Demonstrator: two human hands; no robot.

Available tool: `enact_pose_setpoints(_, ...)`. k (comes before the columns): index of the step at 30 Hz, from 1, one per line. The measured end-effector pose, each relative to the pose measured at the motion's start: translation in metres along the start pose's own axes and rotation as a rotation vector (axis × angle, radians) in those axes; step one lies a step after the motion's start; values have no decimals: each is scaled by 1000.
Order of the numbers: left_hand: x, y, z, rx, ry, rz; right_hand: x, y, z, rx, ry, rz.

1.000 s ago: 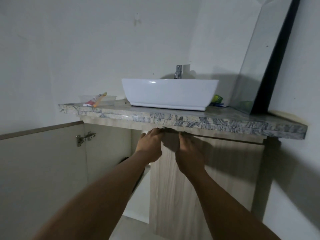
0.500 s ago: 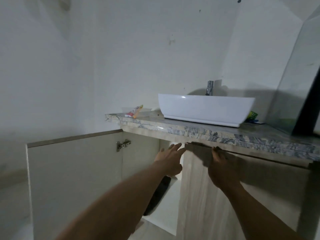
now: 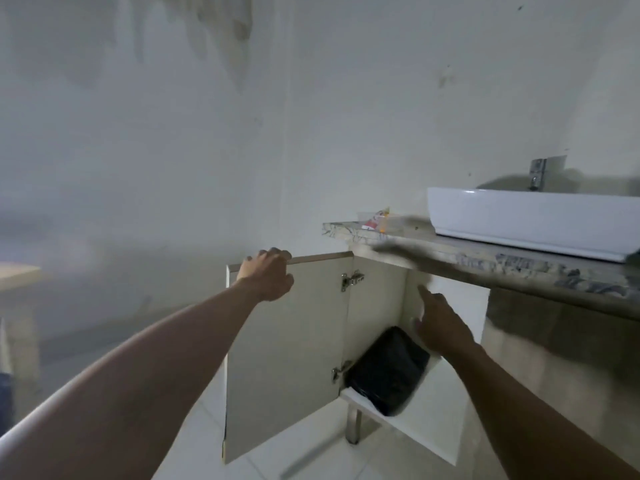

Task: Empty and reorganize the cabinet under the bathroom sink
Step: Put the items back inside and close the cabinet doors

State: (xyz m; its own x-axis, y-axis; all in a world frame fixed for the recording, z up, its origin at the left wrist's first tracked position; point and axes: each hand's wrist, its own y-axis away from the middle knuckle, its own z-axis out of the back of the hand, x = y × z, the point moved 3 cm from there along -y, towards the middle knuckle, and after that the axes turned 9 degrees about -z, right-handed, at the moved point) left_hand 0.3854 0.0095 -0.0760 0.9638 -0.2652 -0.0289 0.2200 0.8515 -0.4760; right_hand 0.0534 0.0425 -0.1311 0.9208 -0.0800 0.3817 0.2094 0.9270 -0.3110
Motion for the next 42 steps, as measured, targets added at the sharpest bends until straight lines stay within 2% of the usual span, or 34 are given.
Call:
enact_pose_setpoints(4,70,14,16,-39,75,151,140,28,-52,71,-158,217)
enact_pose_setpoints(8,121,17,14,-13,306,237,241,43,-91,162,-239,361)
enact_pose_setpoints(12,129,22,8,31,626,277,297,51,-109,219,-227,402)
enact_pose_setpoints(16,133,23,4,-11,776,308,318,53,-121,206,-259,435)
enact_pose_setpoints(22,110,24,8,-56,867,235,287,59,-111,95,-378,315)
enact_pose_setpoints(27,45,25,11,27,828,131,234,64,-82,-92,-464,172)
enact_pose_setpoints(32,-31,19,11,62,810,-49,167,71,-43,-138,-426,148)
enact_pose_setpoints(38,-130,17,-2,142,657,-356,73,64,-1,-175,-335,-49)
enact_pose_setpoints(42,-177,14,-15,157,664,-426,32,56,8,-217,-362,-113)
